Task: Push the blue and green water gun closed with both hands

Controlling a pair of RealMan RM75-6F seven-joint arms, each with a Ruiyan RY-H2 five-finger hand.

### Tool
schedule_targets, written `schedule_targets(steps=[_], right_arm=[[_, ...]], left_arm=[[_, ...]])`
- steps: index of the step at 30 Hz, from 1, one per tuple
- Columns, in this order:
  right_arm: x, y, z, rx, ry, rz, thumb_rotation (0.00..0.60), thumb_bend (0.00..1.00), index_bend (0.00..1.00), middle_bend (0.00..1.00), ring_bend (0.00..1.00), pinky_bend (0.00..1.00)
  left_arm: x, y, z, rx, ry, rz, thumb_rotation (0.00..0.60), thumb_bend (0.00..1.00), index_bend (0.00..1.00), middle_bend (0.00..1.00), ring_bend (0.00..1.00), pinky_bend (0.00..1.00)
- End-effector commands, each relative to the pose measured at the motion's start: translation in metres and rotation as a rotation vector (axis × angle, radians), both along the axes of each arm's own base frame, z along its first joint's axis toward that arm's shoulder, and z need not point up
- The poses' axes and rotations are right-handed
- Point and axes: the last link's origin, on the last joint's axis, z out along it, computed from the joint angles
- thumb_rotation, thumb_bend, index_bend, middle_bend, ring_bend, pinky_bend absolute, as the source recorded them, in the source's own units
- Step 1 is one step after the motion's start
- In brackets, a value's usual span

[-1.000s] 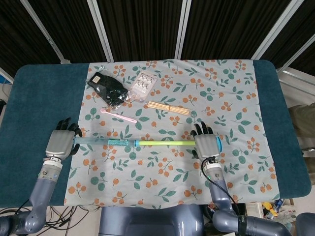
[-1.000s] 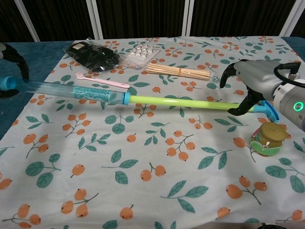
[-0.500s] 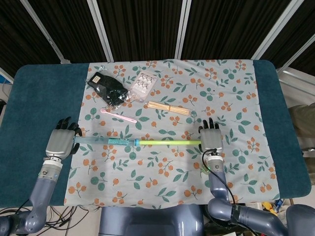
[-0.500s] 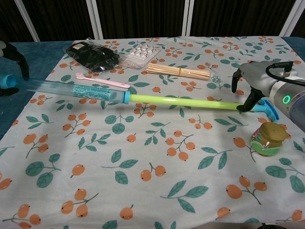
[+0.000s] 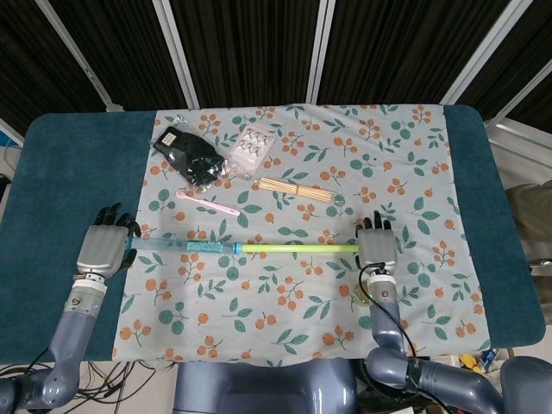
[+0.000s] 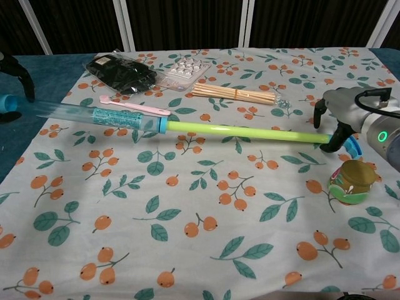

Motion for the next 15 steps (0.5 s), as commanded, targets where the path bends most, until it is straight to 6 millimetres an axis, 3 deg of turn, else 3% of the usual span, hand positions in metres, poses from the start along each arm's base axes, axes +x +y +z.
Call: schedule_targets(steps=[1, 15], right_arm=[[-0.0028, -0.0005, 0.0003, 0.000, 0.004, -0.004, 0.600, 0.21, 0.41, 0.24, 0.07, 0.15], [-0.0106, -0.0031, -0.0023, 0.001, 0.007, -0.010, 0.600, 0.30, 0.51, 0.24, 0.07, 0.15]], left_arm=[[-0.0003, 0.0000, 0.0000, 0.000, 0.002, 0.000, 0.600, 0.41, 0.54, 0.25, 0.04, 0.10], [-0.0013, 0.0012, 0.0031, 0.012, 0.003, -0.001, 0.600, 0.41, 0.54, 0.25, 0.04, 0.10]])
